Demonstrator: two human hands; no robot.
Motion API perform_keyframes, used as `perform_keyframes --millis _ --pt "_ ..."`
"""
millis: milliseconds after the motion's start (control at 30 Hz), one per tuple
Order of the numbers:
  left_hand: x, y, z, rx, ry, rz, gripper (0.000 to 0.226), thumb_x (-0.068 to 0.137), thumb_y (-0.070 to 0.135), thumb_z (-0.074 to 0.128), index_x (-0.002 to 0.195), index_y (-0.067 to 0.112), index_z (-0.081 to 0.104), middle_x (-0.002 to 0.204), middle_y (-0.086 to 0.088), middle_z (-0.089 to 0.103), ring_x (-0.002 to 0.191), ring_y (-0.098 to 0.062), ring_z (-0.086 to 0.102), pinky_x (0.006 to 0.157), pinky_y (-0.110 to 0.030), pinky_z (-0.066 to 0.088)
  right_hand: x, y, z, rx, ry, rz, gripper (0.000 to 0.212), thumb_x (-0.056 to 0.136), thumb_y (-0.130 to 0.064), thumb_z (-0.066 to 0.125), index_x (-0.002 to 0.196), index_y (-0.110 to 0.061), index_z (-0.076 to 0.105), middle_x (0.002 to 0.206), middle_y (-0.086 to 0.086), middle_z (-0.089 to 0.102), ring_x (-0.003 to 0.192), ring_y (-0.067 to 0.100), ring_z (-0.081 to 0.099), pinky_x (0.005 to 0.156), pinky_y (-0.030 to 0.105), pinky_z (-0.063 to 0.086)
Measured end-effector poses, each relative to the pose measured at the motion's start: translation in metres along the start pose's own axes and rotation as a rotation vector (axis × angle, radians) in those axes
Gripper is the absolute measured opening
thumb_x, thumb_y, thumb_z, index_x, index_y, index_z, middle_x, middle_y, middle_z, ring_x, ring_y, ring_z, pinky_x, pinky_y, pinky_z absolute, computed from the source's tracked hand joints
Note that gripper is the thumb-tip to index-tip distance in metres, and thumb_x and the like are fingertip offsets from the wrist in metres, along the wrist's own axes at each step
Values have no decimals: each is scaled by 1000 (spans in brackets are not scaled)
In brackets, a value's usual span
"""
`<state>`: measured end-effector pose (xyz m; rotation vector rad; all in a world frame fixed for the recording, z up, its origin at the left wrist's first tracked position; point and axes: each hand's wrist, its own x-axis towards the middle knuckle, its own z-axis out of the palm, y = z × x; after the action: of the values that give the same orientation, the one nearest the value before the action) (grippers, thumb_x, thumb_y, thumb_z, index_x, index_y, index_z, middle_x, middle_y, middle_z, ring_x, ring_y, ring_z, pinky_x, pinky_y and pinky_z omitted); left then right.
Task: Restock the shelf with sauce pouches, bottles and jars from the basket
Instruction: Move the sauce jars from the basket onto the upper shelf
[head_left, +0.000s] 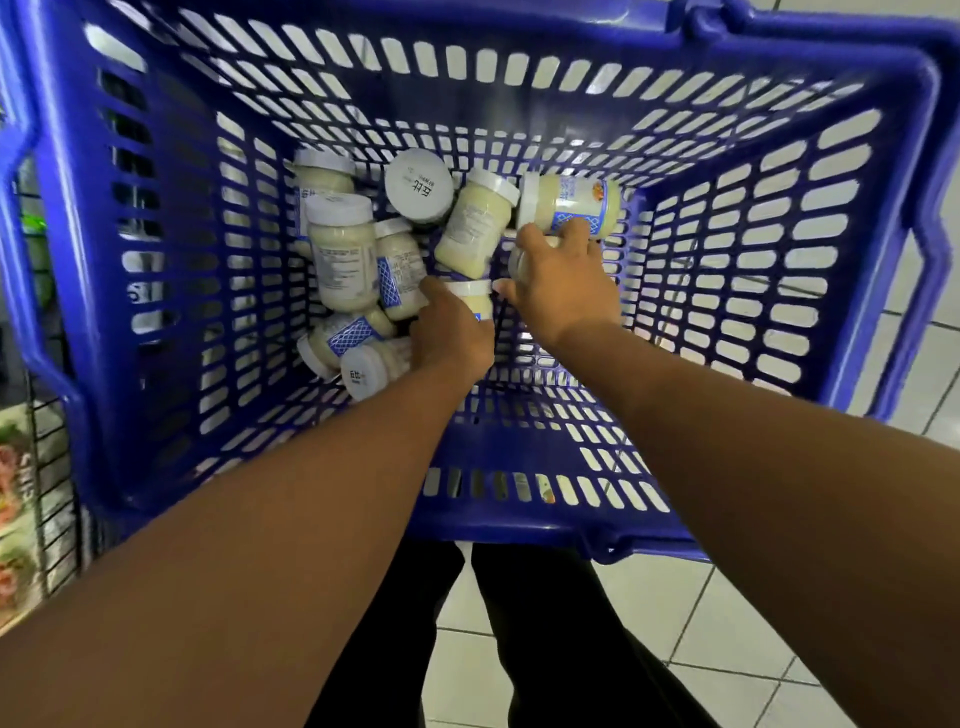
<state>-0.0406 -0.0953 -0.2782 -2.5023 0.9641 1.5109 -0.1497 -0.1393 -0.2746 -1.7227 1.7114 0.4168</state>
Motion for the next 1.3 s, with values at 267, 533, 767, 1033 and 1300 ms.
perform_keyframes --millis 267,533,767,1033,1300 --pt "6 0 8 32 -19 43 85 91 17 68 154 14 11 134 -19 56 118 -37 57 97 -50 49 -18 23 6 376 17 367 68 88 -34 72 140 -11 35 138 19 37 114 38 55 96 49 53" --pt "5 -9 0 9 -189 142 80 95 23 65 154 16 11 146 -21 36 121 -36 50 95 -42 45 -34 48 7 587 27 617 64 84 -47 71 128 -10 43 119 13 58 88 24 63 70 38 57" --pt "0 -21 -35 -99 -391 216 85 94 29 65 155 21 7 134 -3 50 110 -22 58 95 -40 49 -52 60 -5 1127 -127 821 70 84 -38 75 138 -3 48 128 14 58 106 28 63 80 41 61" --pt "-46 -7 -81 -450 -402 44 40 88 27 72 124 17 57 112 -1 70 90 -14 71 73 -34 58 -110 41 -59 1636 -353 673 43 90 -41 66 126 -19 60 130 11 65 100 20 64 72 30 57" --pt "-134 41 -138 -825 -477 72 10 93 16 62 102 20 64 84 2 76 73 -13 72 59 -28 57 -182 5 -145 1881 -537 286 50 76 -18 72 125 -9 63 116 13 71 97 23 70 87 39 60"
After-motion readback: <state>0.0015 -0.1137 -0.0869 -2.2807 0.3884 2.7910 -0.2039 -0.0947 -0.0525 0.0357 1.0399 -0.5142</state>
